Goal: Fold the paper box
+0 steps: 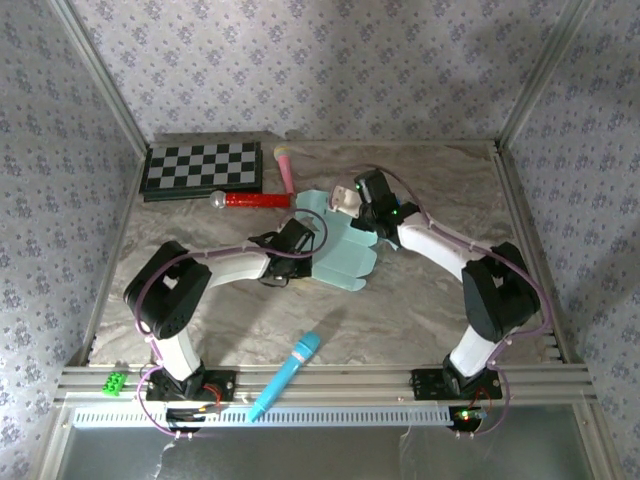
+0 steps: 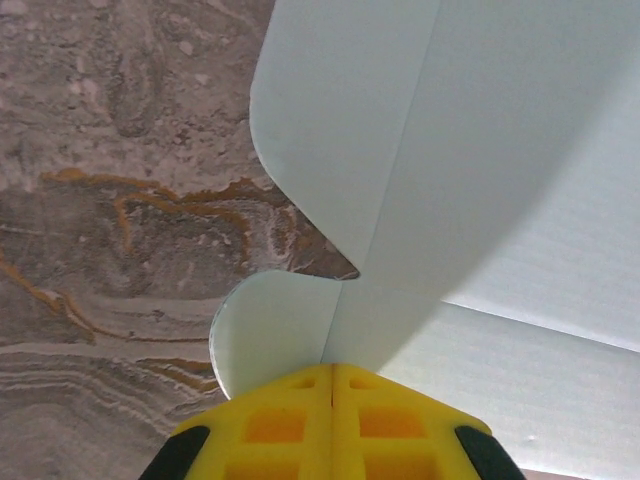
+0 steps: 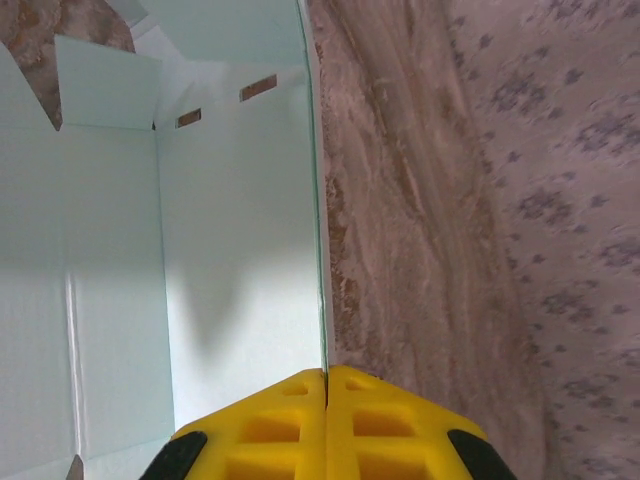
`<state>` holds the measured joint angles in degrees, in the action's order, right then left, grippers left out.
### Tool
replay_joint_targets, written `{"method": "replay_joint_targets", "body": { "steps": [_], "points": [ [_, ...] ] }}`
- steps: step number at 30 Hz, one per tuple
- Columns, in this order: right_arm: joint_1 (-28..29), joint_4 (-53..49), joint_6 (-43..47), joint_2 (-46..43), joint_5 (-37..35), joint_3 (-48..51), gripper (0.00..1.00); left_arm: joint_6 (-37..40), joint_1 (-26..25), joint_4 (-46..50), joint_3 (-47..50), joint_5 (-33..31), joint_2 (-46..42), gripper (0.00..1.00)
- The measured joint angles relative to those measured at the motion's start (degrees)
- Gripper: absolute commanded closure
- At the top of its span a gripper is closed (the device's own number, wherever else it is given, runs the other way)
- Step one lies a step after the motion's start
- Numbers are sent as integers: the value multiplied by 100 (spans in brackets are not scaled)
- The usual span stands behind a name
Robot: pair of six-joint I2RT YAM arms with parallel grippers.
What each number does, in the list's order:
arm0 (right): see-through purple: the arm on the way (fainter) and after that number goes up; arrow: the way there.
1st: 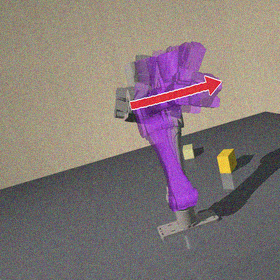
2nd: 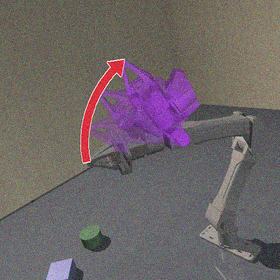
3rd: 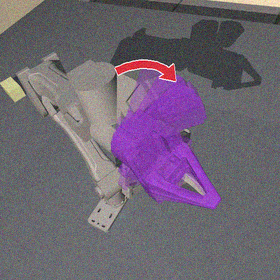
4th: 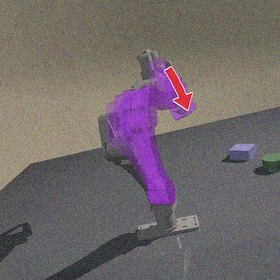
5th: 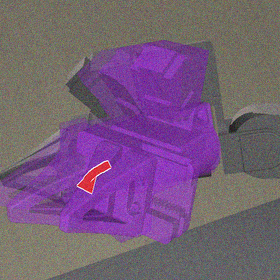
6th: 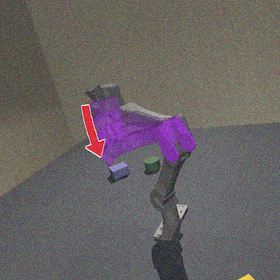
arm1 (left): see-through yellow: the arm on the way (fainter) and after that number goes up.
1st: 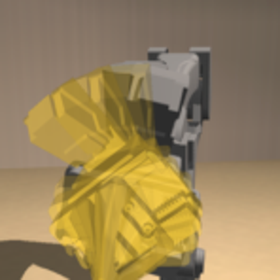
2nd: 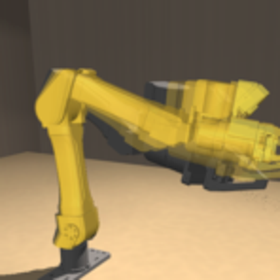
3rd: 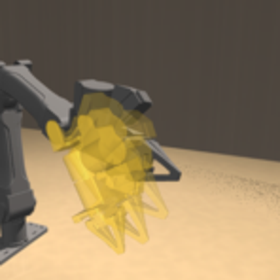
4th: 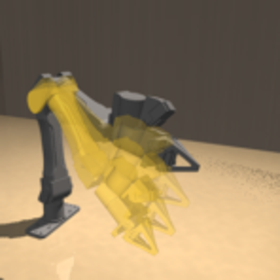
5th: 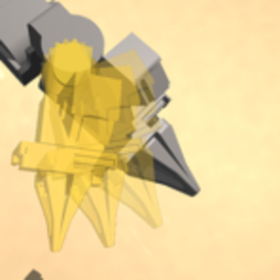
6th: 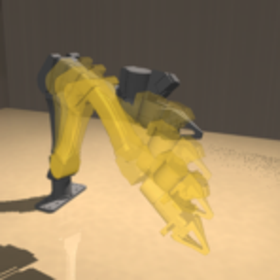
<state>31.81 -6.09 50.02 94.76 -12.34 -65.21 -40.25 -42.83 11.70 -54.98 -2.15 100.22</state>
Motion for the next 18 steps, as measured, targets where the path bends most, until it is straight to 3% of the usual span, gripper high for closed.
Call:
{"method": "replay_joint_targets", "body": {
  "steps": [11, 18],
  "points": [
    [319, 1556, 715, -308, -437, 1200, 100, -144, -70, -258, 11, 149, 61, 96],
    [337, 1880, 931, -317, -479, 1331, 100, -63, -79, -192, 138, 122, -223, 76]
  ]
}}
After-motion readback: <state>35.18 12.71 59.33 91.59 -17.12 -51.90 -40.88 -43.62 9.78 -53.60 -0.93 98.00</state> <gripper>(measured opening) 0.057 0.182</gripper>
